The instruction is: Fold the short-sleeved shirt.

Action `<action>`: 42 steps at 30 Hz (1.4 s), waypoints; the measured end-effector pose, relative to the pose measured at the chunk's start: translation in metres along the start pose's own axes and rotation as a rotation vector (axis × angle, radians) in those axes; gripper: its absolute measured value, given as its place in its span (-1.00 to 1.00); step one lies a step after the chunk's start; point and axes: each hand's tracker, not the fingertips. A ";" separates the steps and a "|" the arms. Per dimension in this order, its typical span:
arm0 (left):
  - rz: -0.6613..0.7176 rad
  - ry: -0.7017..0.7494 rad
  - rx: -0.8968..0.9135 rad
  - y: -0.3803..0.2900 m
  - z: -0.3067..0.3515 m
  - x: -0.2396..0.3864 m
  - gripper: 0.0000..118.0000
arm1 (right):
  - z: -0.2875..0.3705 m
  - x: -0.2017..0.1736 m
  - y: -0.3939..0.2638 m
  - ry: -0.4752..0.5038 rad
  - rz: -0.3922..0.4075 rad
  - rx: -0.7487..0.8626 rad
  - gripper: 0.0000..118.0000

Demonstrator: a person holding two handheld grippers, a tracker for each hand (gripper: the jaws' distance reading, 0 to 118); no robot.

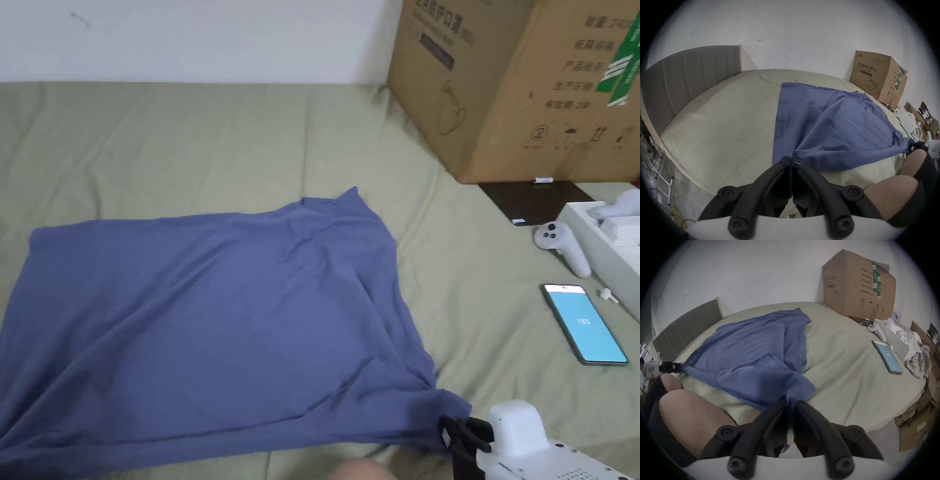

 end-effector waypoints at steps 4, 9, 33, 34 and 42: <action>0.030 0.005 -0.007 0.015 0.019 0.005 -0.96 | 0.024 -0.010 0.016 -0.007 0.035 0.034 -0.93; -0.017 -0.004 0.071 0.074 0.004 -0.020 -0.96 | 0.029 -0.006 0.100 -0.015 0.052 0.055 -0.93; 0.019 -0.012 0.064 0.110 -0.054 0.012 0.76 | -0.036 -0.004 0.138 -0.043 0.089 0.116 0.93; 0.021 -0.029 0.088 0.100 -0.037 0.014 0.72 | -0.017 -0.010 0.125 -0.038 0.103 0.152 0.91; -0.073 -0.052 0.073 0.049 0.024 0.031 -1.00 | 0.056 -0.032 0.061 -0.044 0.040 0.170 -0.88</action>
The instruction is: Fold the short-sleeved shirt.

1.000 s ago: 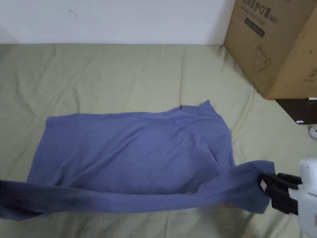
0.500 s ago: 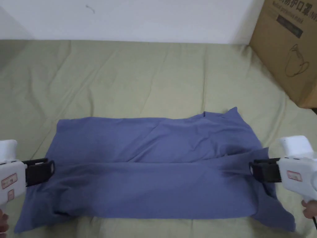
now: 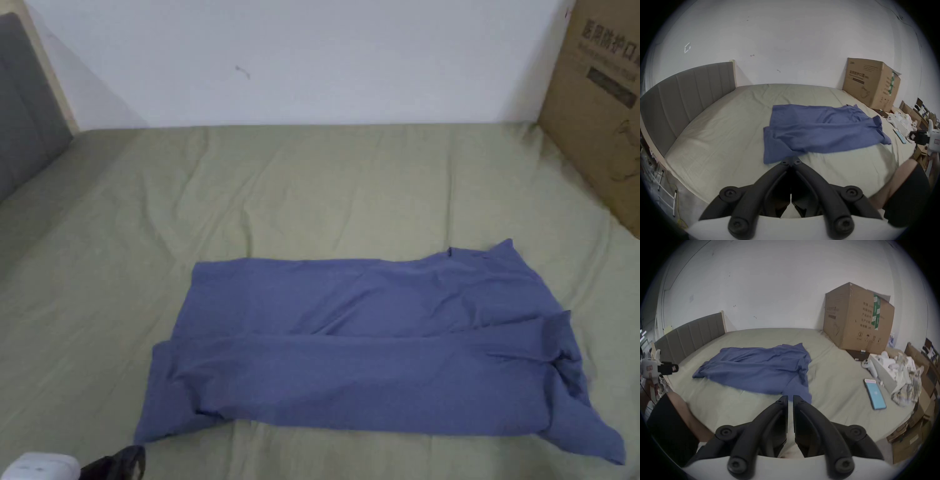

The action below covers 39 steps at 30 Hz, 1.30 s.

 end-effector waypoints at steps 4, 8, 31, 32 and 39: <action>-0.042 0.009 -0.019 0.002 -0.038 -0.010 -1.00 | -0.006 0.008 -0.004 -0.003 0.020 -0.028 -0.88; -0.084 0.099 -0.141 0.007 -0.104 -0.026 0.63 | -0.018 0.005 0.002 0.006 0.048 -0.041 -0.88; -0.030 0.050 -0.205 0.019 -0.140 -0.024 -0.91 | -0.213 0.058 0.016 0.054 -0.067 -0.368 0.68; -0.043 0.050 -0.209 0.019 -0.138 -0.021 -0.91 | -0.209 0.056 0.013 0.093 -0.061 -0.343 -0.06; -0.017 0.001 -0.168 0.036 -0.100 -0.019 -0.91 | -0.154 0.057 0.025 0.061 -0.015 -0.227 -0.92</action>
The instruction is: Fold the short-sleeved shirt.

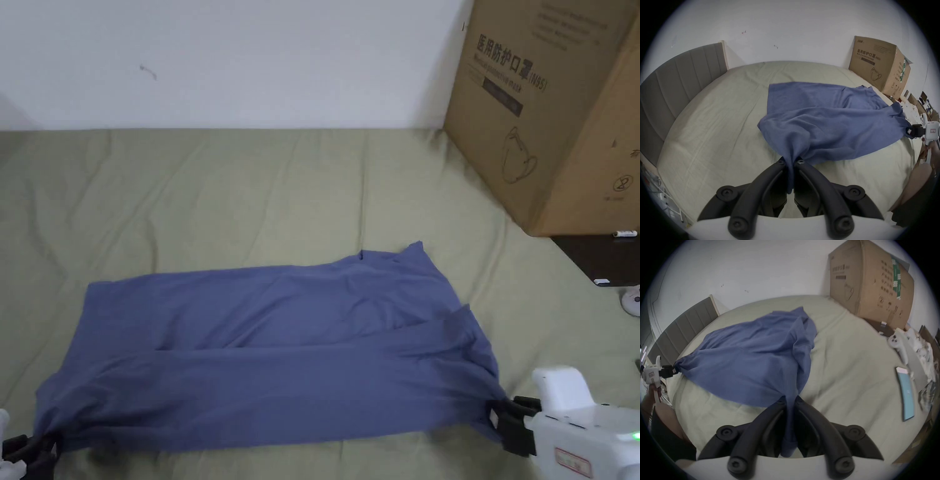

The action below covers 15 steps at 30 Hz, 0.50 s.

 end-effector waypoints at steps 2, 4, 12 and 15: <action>-0.008 -0.014 0.028 0.002 0.020 -0.002 -0.91 | 0.032 -0.009 -0.001 0.032 0.032 0.042 -0.92; -0.010 -0.018 0.035 0.000 0.042 -0.003 -0.91 | 0.062 -0.017 -0.008 0.016 0.062 0.056 -0.92; 0.024 -0.104 -0.097 -0.062 0.086 -0.017 -0.91 | 0.109 -0.019 -0.084 -0.011 0.116 -0.114 -0.92; 0.001 -0.041 -0.158 -0.086 0.084 -0.015 -0.63 | 0.106 -0.018 -0.102 -0.055 0.105 -0.138 -0.54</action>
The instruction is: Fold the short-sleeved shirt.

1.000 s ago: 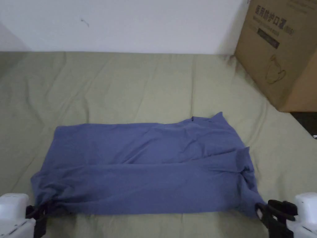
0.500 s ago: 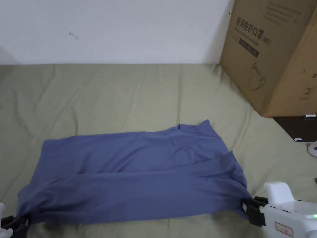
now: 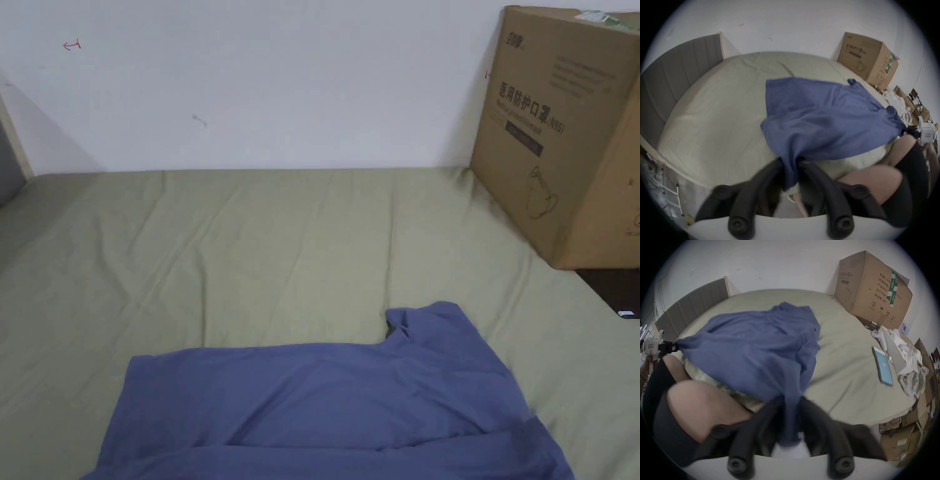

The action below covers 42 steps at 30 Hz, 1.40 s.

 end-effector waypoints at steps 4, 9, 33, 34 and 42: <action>0.015 0.016 0.115 0.006 0.021 0.005 0.72 | 0.020 0.008 0.018 -0.001 -0.098 0.122 0.92; 0.013 0.033 0.356 0.088 0.021 0.004 0.46 | 0.022 0.019 0.098 -0.064 -0.072 0.336 0.88; 0.004 0.106 0.050 0.212 -0.224 -0.015 -0.96 | -0.109 0.003 0.260 0.026 -0.037 0.268 -1.00; 0.036 0.076 0.064 0.213 -0.218 0.000 -0.96 | -0.115 0.006 0.264 0.019 -0.052 0.255 -1.00; -0.037 0.029 0.086 0.210 -0.203 0.022 -0.96 | -0.231 0.056 0.293 0.063 -0.200 -0.117 0.66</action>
